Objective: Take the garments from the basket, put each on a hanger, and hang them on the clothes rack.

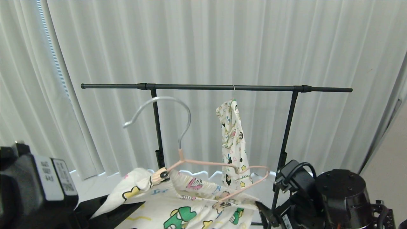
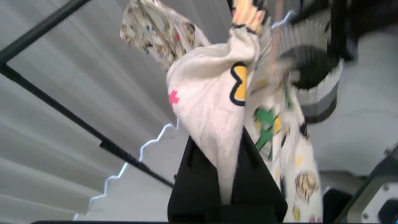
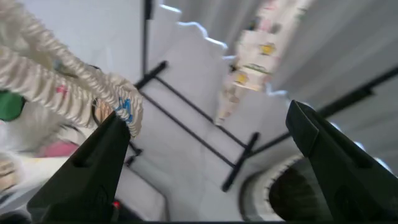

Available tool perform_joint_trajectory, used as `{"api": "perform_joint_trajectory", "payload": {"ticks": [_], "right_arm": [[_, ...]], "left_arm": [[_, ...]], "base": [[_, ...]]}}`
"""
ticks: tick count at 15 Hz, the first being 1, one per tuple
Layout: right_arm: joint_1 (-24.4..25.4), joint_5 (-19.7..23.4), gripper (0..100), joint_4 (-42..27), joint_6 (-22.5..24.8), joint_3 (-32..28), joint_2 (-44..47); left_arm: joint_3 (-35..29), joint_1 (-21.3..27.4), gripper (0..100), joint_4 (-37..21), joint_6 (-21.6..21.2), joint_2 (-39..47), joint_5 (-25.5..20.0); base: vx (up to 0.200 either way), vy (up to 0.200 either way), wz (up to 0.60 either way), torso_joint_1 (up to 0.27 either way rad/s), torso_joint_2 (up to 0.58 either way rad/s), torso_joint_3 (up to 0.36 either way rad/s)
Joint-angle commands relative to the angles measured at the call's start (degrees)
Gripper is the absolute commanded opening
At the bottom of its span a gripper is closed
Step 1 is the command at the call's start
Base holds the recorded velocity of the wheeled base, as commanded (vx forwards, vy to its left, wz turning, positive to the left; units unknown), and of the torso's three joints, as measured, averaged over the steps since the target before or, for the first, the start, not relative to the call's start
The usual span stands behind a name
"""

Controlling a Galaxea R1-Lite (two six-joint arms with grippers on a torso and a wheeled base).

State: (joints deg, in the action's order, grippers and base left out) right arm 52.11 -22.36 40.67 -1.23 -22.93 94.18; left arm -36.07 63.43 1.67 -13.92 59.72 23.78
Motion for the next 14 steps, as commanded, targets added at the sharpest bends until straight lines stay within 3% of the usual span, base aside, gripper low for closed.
{"api": "perform_joint_trajectory", "payload": {"ticks": [1, 4, 6, 8, 11, 12, 14], "right_arm": [[-4.92, -0.93, 100, -0.06, 1.14, 1.75, -3.39], [-6.15, -1.02, 100, -0.06, 1.49, 1.75, -6.29], [-5.80, -0.76, 100, -0.06, 3.34, 1.84, -7.88], [-2.37, 1.09, 100, -0.06, 6.33, 1.84, -10.78], [6.60, 6.63, 100, -0.24, 6.86, 1.84, -13.94], [10.29, 11.37, 100, -0.24, 6.94, 1.92, -15.26], [12.40, 16.12, 100, -0.24, 8.17, 1.66, -15.61]], "left_arm": [[3.82, -0.06, 0, 0.09, -1.02, -1.80, 0.12], [11.20, -0.06, 0, 0.09, -6.12, -3.56, 0.12], [11.99, -0.41, 0, -0.09, -6.12, -3.03, 0.74], [11.55, -2.26, 0, 0.09, -5.94, -0.75, 2.23], [9.62, -3.13, 0, 0.18, -5.33, 0.22, 2.14], [9.44, -3.05, 0, 0.97, -5.33, 0.04, 1.79], [9.53, -2.78, 0, 2.90, -5.41, 0.22, 1.35]], "base": [[0.000, 0.000, 0.00, 0.000, 0.00, 0.000], [0.000, 0.000, 0.00, 0.000, 0.00, 0.000], [0.000, 0.000, 0.00, 0.000, 0.00, 0.000], [0.000, 0.000, 0.00, 0.000, 0.00, 0.000], [0.000, 0.000, 0.00, 0.000, 0.00, 0.000], [0.000, 0.000, 0.00, 0.000, 0.00, 0.000], [0.000, 0.000, 0.00, 0.000, 0.00, 0.000]]}}
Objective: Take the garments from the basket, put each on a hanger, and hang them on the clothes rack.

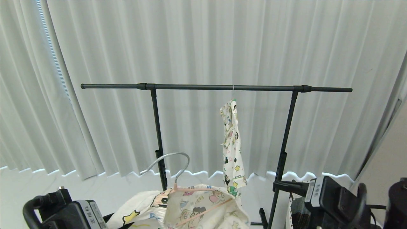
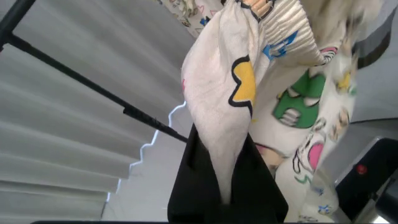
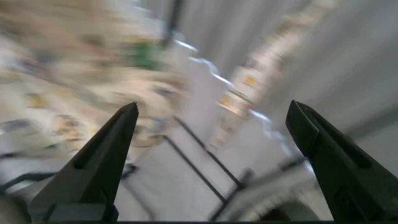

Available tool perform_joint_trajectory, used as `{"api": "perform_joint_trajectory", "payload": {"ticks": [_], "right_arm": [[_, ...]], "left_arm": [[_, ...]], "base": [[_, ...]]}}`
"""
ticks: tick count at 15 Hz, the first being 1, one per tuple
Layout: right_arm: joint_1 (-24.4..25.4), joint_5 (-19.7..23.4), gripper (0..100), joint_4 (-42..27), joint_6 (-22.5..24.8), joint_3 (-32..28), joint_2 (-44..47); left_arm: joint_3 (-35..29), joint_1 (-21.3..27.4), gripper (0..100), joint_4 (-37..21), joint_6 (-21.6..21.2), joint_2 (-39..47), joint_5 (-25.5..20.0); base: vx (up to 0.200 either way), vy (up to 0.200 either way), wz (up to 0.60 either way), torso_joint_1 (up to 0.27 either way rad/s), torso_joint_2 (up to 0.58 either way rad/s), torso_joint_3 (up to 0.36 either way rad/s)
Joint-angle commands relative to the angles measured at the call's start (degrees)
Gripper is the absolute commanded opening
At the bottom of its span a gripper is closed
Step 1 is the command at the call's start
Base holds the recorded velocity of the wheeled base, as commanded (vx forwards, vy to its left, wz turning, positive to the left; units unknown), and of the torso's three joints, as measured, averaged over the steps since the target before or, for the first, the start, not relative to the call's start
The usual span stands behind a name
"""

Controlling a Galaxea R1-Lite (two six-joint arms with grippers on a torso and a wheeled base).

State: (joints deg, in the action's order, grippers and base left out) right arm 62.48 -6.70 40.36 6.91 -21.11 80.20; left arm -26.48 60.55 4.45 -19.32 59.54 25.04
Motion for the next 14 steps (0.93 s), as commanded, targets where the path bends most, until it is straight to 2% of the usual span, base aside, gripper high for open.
{"api": "perform_joint_trajectory", "payload": {"ticks": [1, 5, 8, 9, 14], "right_arm": [[2.03, 2.93, 100, 0.07, 3.11, -0.33, -1.28], [1.95, 7.06, 100, 0.07, 10.67, -2.53, 2.24], [2.12, 14.88, 100, 0.07, 17.79, -5.08, 6.02], [2.39, 16.20, 100, 0.07, 19.19, -5.69, 7.25], [4.58, 19.36, 100, 0.07, 19.72, -6.48, 9.97]], "left_arm": [[-0.07, 0.80, 0, 0.91, -0.10, 0.31, -1.57], [0.11, 5.63, 0, 1.44, -0.45, 0.58, -6.06], [0.02, 10.82, 0, 1.44, -0.54, 2.42, -6.14], [0.02, 11.87, 0, 1.44, -0.54, 2.86, -6.14], [-0.07, 15.12, 0, 2.23, -0.80, 3.48, -6.06]], "base": [[0.000, 0.000, 0.00, 0.000, 0.00, 0.000], [0.000, 0.000, 0.00, 0.000, 0.00, 0.000], [0.000, 0.000, 0.00, 0.000, 0.00, 0.000], [0.000, 0.000, 0.00, 0.000, 0.00, 0.000], [0.000, 0.000, 0.00, 0.000, 0.00, 0.000]]}}
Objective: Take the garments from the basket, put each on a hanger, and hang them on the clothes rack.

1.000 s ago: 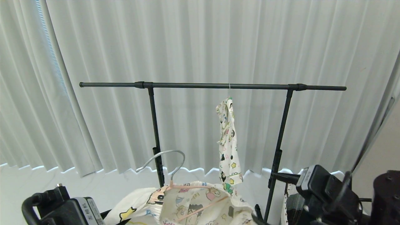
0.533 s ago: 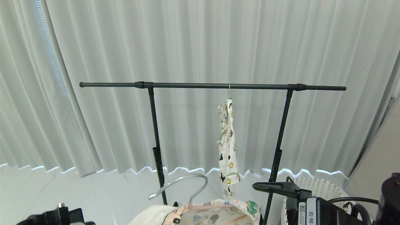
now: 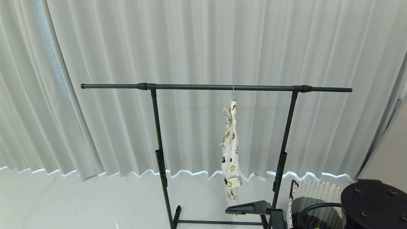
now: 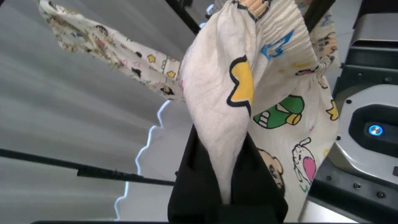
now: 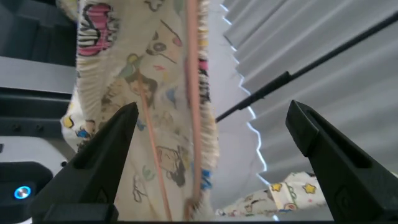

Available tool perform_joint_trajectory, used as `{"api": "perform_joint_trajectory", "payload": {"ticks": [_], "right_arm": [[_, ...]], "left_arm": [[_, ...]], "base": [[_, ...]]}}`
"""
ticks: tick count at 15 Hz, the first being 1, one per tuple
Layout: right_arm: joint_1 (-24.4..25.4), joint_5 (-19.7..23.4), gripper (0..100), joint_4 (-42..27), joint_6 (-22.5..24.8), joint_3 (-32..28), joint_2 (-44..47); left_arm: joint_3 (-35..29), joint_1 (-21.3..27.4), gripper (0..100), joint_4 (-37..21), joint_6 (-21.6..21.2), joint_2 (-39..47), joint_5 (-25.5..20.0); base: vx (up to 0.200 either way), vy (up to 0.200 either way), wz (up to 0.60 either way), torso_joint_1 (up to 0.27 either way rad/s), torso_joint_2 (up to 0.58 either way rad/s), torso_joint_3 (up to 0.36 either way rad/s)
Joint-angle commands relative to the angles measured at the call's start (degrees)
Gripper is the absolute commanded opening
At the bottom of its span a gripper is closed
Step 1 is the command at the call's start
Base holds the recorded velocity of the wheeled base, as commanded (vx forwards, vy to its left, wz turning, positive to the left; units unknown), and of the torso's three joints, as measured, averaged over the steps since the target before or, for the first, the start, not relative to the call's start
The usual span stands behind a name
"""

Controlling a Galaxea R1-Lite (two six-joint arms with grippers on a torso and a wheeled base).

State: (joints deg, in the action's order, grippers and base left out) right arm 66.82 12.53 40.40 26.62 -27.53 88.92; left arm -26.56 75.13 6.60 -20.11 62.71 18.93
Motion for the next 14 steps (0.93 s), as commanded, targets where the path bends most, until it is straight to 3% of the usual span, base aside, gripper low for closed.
{"api": "perform_joint_trajectory", "payload": {"ticks": [1, 2, 3, 10, 14], "right_arm": [[0.24, 0.21, 100, 0.03, -0.08, 0.10, 1.35], [0.24, 0.21, 100, 0.03, -0.08, 0.28, 1.35], [0.24, 0.21, 0, 0.03, -0.08, 0.28, 1.35], [-1.43, -0.58, 0, 0.29, 0.36, 0.02, 2.14], [-1.87, -0.40, 0, 0.47, 3.87, -0.07, 1.26]], "left_arm": [[-0.07, 0.63, 0, 0.08, -0.01, 0.31, 0.05], [-0.07, 0.63, 0, 0.08, -0.01, 0.22, 0.05], [-0.07, 0.63, 0, 0.08, -0.01, 0.22, 0.05], [-0.68, 1.77, 0, 0.17, -0.10, 0.13, 0.05], [-0.51, 1.69, 0, 0.17, -2.03, 0.66, 1.55]], "base": [[0.000, 0.000, 0.00, 0.000, 0.00, 0.000], [0.000, 0.000, 0.00, 0.000, 0.00, 0.000], [0.000, 0.000, 0.00, 0.000, 0.00, 0.000], [0.000, 0.000, 0.00, 0.000, 0.00, 0.000], [0.000, 0.000, 0.00, 0.000, 0.00, 0.000]]}}
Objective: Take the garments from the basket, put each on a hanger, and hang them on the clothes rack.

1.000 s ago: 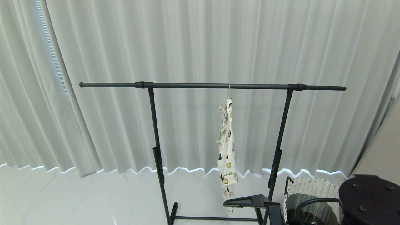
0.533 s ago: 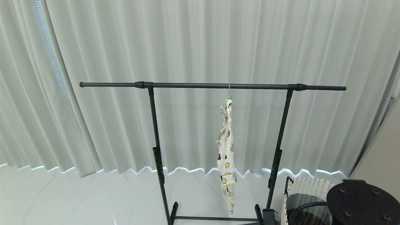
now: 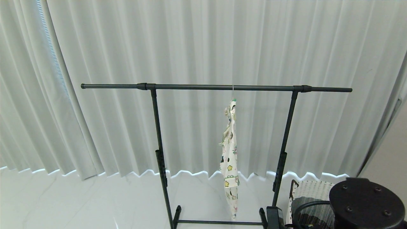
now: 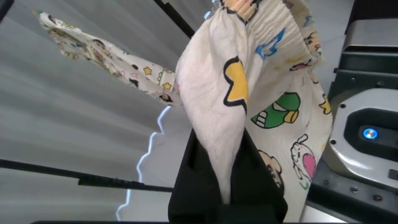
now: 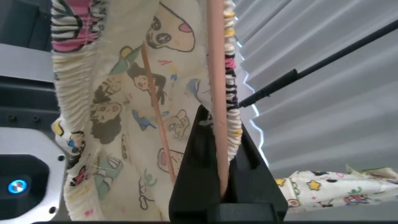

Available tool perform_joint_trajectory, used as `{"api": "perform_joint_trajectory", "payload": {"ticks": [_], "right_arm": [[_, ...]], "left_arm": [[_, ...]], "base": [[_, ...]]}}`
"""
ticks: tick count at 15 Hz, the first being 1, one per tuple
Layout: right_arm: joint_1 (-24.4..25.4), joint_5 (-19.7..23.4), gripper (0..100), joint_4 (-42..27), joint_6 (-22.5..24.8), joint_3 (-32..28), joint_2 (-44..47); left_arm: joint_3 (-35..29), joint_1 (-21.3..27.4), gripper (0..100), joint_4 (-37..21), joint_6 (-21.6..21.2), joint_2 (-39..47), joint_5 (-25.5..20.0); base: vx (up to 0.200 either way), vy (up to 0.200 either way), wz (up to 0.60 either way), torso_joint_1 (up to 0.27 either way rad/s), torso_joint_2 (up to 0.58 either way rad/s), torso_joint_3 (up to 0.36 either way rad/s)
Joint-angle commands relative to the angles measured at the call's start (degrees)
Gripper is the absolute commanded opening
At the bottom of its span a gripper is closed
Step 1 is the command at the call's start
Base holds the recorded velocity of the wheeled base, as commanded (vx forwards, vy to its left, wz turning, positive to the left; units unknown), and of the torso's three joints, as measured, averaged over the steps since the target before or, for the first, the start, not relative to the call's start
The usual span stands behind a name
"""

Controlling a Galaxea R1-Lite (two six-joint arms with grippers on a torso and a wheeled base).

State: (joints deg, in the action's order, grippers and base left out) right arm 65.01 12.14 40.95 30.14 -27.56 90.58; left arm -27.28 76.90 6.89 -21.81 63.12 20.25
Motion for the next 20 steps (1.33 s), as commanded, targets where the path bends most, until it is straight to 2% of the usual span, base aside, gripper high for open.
{"api": "perform_joint_trajectory", "payload": {"ticks": [1, 4, 8, 12, 14, 17, 20], "right_arm": [[-0.15, 0.07, 0, -0.08, 1.77, 0.05, -1.19], [-2.79, 0.34, 0, -0.25, 4.05, 0.58, -4.36], [-9.11, 0.43, 0, -0.43, 4.23, 2.07, -8.22], [-15.71, 2.01, 0, -0.43, 4.23, 1.90, -10.86], [-16.32, 2.45, 0, -0.43, 4.23, 1.64, -11.30], [-16.06, 2.71, 0, -0.43, 4.23, 0.93, -11.65], [-15.97, 2.71, 0, -0.43, 4.23, 0.58, -12.09]], "left_arm": [[0.30, -0.26, 100, -0.12, -0.43, 0.25, 0.32], [1.00, -2.19, 100, -0.12, -0.25, -0.98, 3.31], [1.97, -4.83, 100, -0.12, -0.16, -5.29, 3.83], [7.24, -14.32, 100, -0.21, -0.60, -12.50, 3.83], [9.88, -16.78, 100, -0.21, -0.60, -14.70, 4.19], [12.25, -23.64, 100, -0.21, -0.08, -14.96, 3.83], [14.10, -23.81, 100, -0.21, 1.51, -14.52, -0.12]], "base": [[0.000, 0.000, 0.00, 0.000, 0.00, 0.000], [0.000, 0.000, 0.00, 0.000, 0.00, 0.000], [0.000, 0.000, 0.00, 0.000, 0.00, 0.000], [0.000, 0.000, 0.00, 0.000, 0.00, 0.000], [0.000, 0.000, 0.00, 0.000, 0.00, 0.000], [0.000, 0.000, 0.00, 0.000, 0.00, 0.000], [0.000, 0.000, 0.00, 0.000, 0.00, 0.000]]}}
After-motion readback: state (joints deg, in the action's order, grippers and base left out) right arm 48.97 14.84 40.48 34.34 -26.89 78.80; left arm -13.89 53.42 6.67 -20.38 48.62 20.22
